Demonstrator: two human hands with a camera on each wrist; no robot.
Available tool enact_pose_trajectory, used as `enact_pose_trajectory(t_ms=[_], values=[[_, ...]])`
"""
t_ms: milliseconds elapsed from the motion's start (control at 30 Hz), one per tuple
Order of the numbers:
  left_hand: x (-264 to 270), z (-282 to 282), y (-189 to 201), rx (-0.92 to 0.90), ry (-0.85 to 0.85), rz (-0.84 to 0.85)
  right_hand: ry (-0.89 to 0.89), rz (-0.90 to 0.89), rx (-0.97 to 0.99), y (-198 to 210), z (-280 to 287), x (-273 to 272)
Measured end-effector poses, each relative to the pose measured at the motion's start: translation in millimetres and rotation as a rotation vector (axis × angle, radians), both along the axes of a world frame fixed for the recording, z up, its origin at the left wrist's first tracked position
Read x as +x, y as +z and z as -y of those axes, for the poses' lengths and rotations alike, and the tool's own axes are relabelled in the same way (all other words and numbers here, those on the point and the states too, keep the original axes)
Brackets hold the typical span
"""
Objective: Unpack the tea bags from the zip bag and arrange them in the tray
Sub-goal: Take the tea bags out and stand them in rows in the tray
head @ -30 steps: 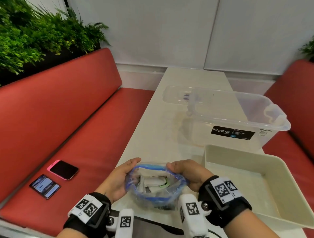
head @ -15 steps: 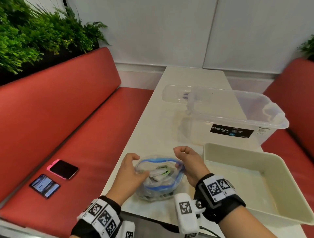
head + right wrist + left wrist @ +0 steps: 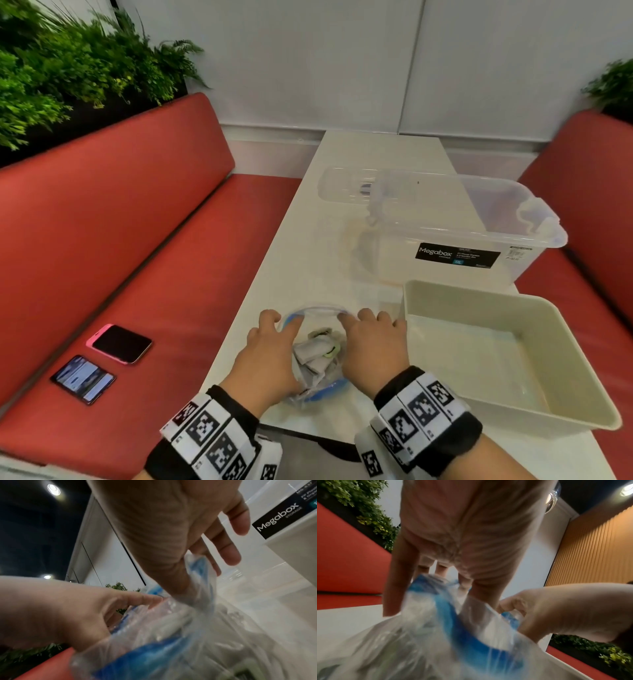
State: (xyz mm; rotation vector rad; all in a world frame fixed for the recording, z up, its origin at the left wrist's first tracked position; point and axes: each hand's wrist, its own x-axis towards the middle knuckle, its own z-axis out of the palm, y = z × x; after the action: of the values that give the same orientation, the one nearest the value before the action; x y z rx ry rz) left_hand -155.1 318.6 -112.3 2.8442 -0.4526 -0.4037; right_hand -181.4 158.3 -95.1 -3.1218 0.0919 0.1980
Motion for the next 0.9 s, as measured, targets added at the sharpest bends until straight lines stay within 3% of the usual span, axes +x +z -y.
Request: enact_pose_trajectory(t_ms=[133,267,333,667,767,900], values=[[8.8,8.5,10.9,-0.027,-0.017,0.028,0.03,0.001,-0.09,19.4,14.8,3.6],[22.9,19.0,23.0,-0.213,-0.001,0.142,0.021,0.078,-0.156,37.6,36.1,11.5],[26.8,25.2,20.3,-0.28,-0.014,0.123,-0.001,0.082,-0.158,41.8,46.8,15.4],[20.8,56.0,-14.3,-0.283,0.007,-0.008,0.059,-0.035,-0.09,16.4,67.8,20.5],[20.8,65.1,-10.4,-0.175,0.06,0.049,0.058,-0.038,-0.036,16.6,72.1,20.7],[18.2,91.0,0.6,0.113,-0.016,0.193,0.087,0.001,0.025,13.7,76.1,20.9]])
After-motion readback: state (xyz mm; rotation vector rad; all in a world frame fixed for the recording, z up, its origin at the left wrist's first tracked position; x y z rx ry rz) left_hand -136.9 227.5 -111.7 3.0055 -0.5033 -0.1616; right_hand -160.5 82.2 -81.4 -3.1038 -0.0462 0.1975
